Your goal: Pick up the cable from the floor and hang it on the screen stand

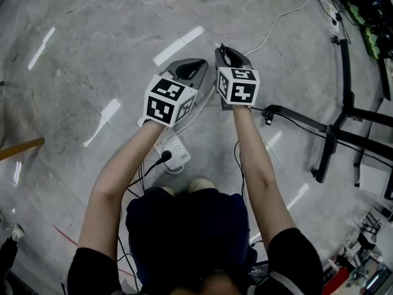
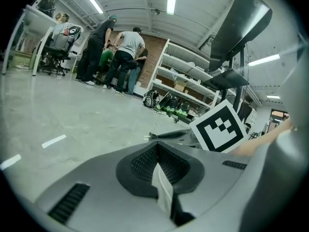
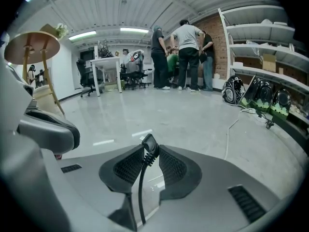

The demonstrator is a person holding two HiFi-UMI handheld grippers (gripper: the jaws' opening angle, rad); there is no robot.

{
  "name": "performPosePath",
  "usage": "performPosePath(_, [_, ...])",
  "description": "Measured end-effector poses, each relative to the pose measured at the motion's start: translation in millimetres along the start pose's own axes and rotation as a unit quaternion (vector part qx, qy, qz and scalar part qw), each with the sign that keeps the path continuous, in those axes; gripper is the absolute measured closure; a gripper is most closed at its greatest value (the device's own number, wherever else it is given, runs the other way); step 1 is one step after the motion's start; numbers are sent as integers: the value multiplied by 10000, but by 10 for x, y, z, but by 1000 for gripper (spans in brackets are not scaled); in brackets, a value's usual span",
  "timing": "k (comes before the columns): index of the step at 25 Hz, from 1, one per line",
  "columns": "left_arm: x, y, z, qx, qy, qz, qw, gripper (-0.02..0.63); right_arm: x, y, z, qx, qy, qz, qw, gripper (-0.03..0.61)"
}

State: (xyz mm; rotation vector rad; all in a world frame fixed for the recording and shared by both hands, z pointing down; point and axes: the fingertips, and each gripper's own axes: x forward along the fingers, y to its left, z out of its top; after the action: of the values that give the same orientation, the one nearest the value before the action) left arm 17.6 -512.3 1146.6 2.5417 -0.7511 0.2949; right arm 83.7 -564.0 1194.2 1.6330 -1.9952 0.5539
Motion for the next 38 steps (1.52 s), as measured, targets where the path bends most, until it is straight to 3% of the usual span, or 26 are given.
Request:
performPosePath(18, [-761, -609, 827, -330, -77, 61, 9994, 607, -1165, 406, 661, 195, -77, -36, 9998, 469])
performPosePath(22, [-954, -716, 955, -311, 2, 92, 9995, 607, -1432, 523, 826, 1, -145, -174, 9997, 471])
performPosePath(30, [-1290, -1118, 1434, -63, 36, 2, 10000, 607, -2054, 671, 1169, 195, -116, -170, 9996, 472])
performPosePath(38, [-1680, -1477, 1878, -105, 98, 68, 9999, 607, -2651, 794, 1602, 351, -134, -118, 9992, 472])
